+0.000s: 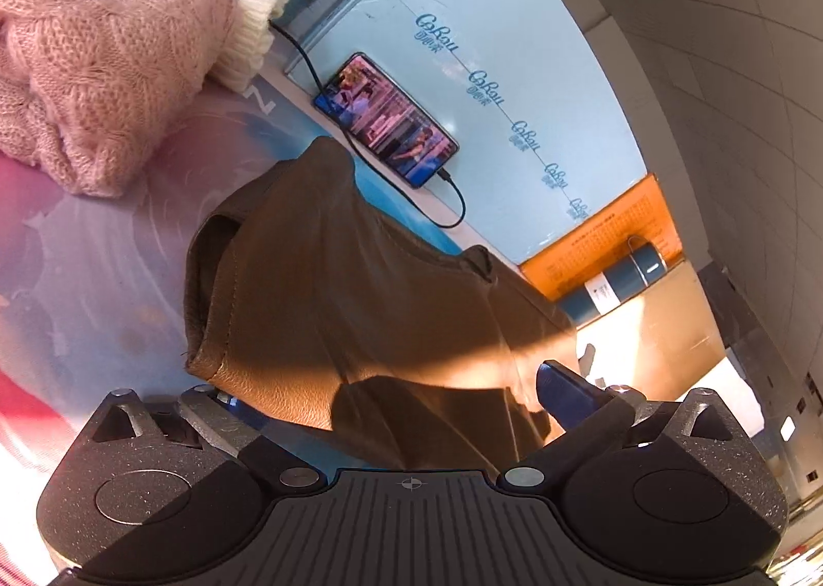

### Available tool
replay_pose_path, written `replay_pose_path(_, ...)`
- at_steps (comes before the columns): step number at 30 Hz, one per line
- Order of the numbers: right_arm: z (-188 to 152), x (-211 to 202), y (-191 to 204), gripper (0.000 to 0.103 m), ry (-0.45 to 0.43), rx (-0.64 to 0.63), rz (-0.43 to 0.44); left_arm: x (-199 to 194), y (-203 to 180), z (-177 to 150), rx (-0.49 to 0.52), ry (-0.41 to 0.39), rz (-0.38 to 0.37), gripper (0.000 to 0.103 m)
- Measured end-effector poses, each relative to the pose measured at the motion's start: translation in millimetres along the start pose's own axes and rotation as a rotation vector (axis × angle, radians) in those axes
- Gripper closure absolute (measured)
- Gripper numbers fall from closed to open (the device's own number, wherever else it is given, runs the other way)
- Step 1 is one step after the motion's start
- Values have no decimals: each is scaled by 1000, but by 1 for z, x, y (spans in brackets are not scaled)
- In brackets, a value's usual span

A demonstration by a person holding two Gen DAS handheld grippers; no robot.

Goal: Fold clothes

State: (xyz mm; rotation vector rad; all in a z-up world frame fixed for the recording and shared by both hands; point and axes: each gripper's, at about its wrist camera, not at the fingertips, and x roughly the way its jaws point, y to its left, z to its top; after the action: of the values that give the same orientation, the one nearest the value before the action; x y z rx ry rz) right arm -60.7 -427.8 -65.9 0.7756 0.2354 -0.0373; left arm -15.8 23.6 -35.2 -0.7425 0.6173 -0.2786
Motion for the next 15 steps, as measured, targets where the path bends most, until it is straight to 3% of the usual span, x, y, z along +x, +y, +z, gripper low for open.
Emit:
replay_pose_path(3,0,0,-1,17,0,6,5,8,-10,-4,37,-80,56,0)
replay_pose_path(5,0,1,-2,17,1,11,7,13,-11,-4,58,-92,78,10)
replay_pose_path(7,0,1,-3,17,3,19,9,18,-5,-2,55,-61,79,71)
replay_pose_path(8,0,2,-3,17,5,24,10,21,1,-1,40,-36,62,82)
replay_pose_path(10,0,2,-5,17,8,35,13,19,8,-1,28,-18,1,90)
replay_pose_path(15,1,1,-7,17,2,49,20,-5,-7,-5,204,-62,-81,98)
